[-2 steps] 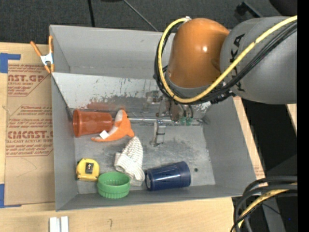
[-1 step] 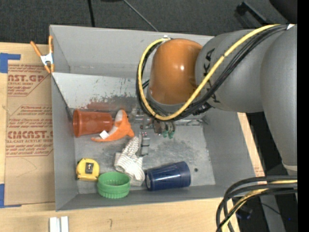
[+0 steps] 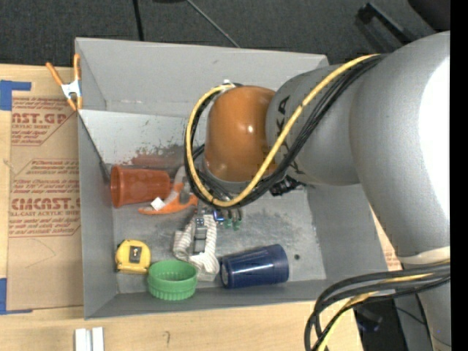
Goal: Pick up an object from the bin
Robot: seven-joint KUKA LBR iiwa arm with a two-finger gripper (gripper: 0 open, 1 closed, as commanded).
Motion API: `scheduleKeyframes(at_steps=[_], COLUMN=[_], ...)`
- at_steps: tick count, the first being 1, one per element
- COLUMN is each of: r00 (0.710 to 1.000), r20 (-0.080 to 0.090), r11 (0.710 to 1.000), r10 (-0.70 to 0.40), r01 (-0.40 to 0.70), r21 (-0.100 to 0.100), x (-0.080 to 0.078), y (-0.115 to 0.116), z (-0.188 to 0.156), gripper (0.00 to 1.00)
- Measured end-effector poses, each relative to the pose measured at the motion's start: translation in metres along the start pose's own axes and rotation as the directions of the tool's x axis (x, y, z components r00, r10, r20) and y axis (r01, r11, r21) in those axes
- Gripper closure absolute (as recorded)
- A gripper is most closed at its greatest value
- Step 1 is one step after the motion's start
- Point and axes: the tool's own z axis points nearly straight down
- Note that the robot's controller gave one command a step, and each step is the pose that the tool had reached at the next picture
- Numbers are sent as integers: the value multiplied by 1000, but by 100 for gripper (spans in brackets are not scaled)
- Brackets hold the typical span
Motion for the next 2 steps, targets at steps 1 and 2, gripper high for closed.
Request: scheduleKeyframes(at_steps=[1,2], r00=[1000,995], r20=[-4,0], r11=[1000,995], r10=[7,-96], r01=[-7,96], r21=[1,0], x=[4,34], y=[9,-20], z=[13,59], gripper=[0,100])
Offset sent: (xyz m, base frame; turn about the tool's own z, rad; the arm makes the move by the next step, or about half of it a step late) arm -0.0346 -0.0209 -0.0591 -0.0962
